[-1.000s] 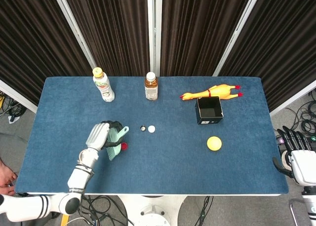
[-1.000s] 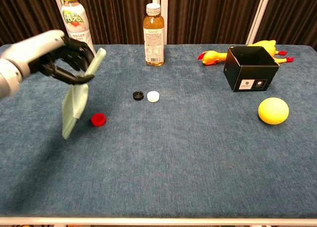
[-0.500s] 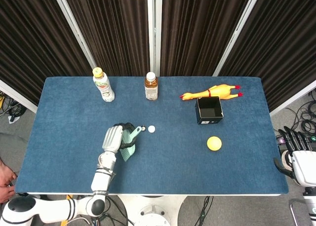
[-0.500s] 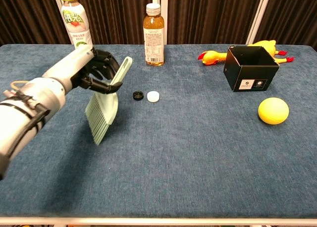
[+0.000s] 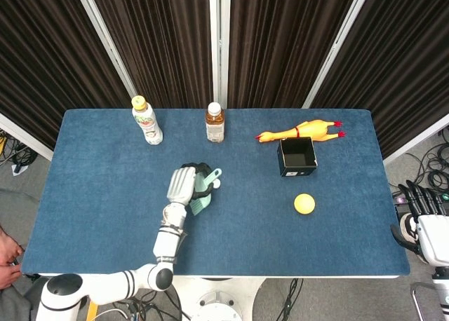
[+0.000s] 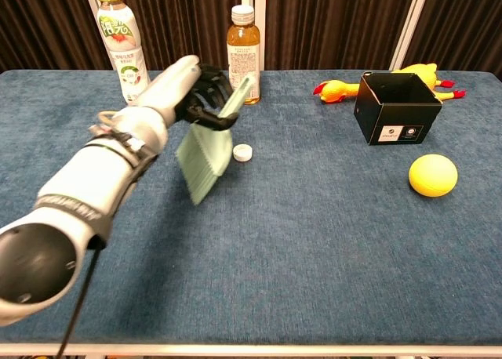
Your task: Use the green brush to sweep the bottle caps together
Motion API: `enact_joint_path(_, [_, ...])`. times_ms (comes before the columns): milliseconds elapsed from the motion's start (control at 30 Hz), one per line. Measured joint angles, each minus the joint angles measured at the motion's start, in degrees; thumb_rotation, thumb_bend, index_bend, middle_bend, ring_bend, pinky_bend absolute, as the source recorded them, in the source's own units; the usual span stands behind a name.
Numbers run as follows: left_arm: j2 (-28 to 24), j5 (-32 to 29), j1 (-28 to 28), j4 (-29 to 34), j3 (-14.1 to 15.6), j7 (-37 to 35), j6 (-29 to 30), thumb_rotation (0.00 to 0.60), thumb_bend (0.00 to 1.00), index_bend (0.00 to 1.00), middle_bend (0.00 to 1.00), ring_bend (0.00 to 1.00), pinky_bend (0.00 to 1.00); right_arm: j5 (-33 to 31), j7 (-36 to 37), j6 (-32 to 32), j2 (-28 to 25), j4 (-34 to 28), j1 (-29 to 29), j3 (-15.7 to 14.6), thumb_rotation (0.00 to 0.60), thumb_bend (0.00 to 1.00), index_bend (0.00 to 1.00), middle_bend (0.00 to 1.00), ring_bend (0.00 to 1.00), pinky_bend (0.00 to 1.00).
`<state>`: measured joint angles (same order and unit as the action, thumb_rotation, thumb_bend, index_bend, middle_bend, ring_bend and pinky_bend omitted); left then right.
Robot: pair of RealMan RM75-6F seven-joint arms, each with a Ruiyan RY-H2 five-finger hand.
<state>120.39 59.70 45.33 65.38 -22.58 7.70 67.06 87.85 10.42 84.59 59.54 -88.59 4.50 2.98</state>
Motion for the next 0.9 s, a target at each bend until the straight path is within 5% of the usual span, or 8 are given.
enact_joint_path(600, [4.2,-0.7,6.8,-6.7,-5.5,2.3,-3.9,0.600,0.42,0.48,0.53,0.37,0.31,-0.1,0.6,0.8,-0.2,0.1,-0.6,0.0,0.600,0.25,0.00,0.00,0.00,0.00])
enact_joint_path(900, [-6.3,2.4,2.1,2.4,-2.8,1.0,-3.6,0.600,0.42,0.48,0.52,0.37,0.31,0.1,0.8,0.9,-0.3,0.5,-0.6,0.0,0.600,0.25,0.00,0.00,0.00,0.00])
